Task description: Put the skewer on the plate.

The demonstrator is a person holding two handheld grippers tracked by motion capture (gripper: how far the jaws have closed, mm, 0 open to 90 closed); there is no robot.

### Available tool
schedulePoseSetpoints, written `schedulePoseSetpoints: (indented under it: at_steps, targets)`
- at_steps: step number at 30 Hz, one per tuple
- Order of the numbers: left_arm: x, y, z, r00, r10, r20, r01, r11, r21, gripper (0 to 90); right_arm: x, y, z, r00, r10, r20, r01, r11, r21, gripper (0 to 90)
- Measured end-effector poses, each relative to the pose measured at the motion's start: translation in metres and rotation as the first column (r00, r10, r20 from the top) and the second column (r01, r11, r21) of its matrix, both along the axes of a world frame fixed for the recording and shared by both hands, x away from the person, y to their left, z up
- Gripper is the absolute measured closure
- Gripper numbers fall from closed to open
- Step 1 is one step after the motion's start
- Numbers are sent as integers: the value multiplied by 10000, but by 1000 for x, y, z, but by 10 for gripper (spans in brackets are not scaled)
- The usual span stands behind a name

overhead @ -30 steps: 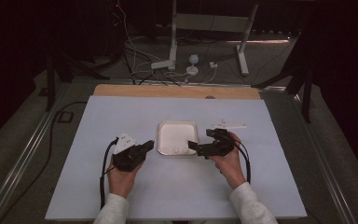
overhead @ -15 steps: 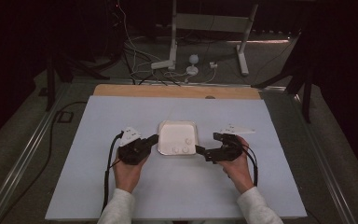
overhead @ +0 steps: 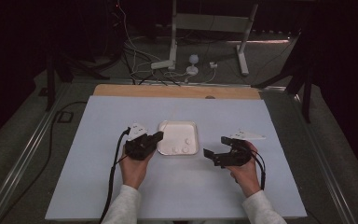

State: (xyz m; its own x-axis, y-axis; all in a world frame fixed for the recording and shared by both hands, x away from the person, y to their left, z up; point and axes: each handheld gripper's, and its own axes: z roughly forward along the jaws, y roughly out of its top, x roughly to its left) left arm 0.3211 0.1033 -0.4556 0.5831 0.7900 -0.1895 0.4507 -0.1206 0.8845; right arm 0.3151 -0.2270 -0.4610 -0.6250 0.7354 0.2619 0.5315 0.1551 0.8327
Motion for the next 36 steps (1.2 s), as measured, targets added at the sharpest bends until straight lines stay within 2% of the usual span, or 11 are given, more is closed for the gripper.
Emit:
schedulePoseSetpoints:
  at_steps: [14, 36]
  targets:
    - [13, -16, -10, 9994, 172, -316, -165, 9996, 223, 893, -8, -21, 7, 9992, -358, 204, 350, 9987, 364, 0]
    - [30, -28, -32, 9941, 487, -970, -425, 9970, 649, 893, -10, -24, 6, 9988, -479, 104, 477, 9988, 127, 0]
